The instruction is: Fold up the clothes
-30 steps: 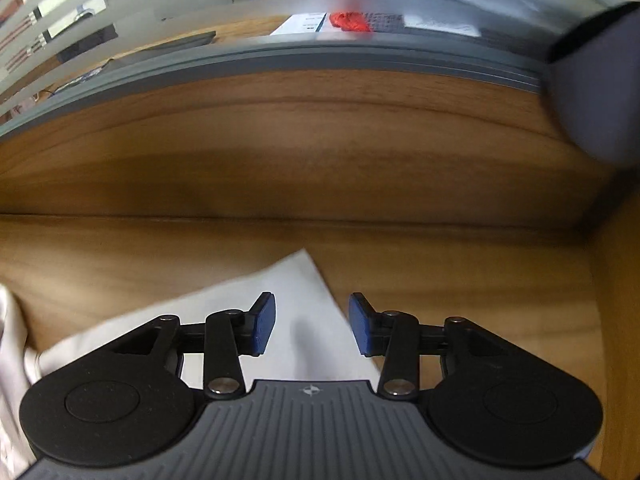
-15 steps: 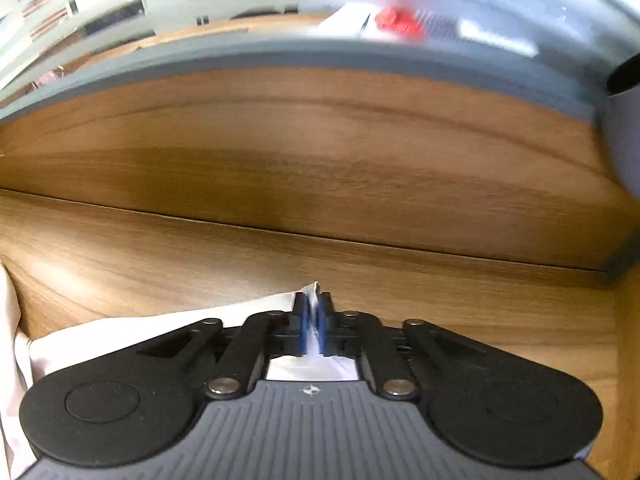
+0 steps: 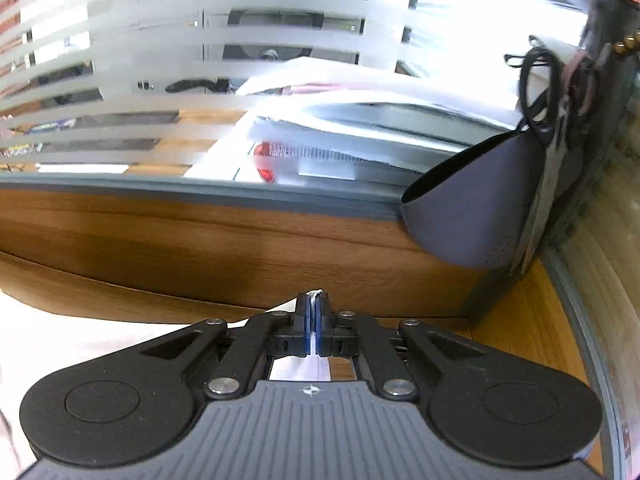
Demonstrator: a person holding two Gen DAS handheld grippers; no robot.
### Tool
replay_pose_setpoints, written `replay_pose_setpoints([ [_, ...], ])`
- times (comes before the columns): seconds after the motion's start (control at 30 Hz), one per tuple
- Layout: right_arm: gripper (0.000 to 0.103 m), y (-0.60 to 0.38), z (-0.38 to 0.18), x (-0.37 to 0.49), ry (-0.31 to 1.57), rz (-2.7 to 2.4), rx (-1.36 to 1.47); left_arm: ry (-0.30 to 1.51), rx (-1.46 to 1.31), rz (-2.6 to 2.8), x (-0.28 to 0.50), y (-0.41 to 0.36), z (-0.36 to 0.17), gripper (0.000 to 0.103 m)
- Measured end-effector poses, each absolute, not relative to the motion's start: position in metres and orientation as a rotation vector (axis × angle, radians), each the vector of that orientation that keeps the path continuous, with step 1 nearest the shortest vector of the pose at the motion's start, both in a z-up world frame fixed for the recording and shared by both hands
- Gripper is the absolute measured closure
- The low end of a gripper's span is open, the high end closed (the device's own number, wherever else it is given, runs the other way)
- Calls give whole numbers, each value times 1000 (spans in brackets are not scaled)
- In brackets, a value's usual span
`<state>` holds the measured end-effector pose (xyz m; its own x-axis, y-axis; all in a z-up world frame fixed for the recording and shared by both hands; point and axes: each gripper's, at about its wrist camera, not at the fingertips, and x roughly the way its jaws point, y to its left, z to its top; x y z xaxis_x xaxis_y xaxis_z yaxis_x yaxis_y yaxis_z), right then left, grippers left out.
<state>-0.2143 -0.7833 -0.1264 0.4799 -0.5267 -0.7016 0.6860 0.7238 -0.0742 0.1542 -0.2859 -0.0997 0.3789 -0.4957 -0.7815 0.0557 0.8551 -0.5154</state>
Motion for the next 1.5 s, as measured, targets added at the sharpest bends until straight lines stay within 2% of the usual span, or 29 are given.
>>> replay_pose_setpoints([
  [0.3, 100, -810, -174, -172, 853, -731, 259, 1192, -390, -336, 177, -304, -134, 94],
  [0.37, 99, -815, -181, -166, 869, -725, 269, 1213, -416, -324, 185, -304, -141, 91],
  [0.47, 90, -817, -186, -160, 881, -726, 263, 1207, -461, -312, 195, -297, -146, 83],
  [0.57, 89, -810, -183, -161, 877, -721, 258, 1197, -496, -295, 200, -288, -147, 76],
  [0.63, 88, -801, -178, -164, 867, -708, 259, 1186, -521, -293, 203, -282, -148, 63],
  [0.73, 88, -781, -167, -173, 847, -674, 266, 1180, -523, -296, 204, -272, -141, 58],
  [0.83, 88, -754, -160, -183, 851, -606, 282, 1186, -523, -327, 202, -265, -133, 56],
  [0.97, 81, -707, -154, -212, 894, -483, 318, 1193, -476, -396, 192, -262, -121, 54],
  [1.03, 81, -682, -154, -224, 928, -419, 342, 1198, -447, -430, 184, -261, -115, 50],
  [1.2, 81, -630, -174, -230, 1013, -279, 397, 1199, -328, -487, 160, -264, -102, 42],
  [1.5, 81, -525, -199, -244, 1088, -140, 435, 1158, -172, -554, 109, -237, -89, 38],
])
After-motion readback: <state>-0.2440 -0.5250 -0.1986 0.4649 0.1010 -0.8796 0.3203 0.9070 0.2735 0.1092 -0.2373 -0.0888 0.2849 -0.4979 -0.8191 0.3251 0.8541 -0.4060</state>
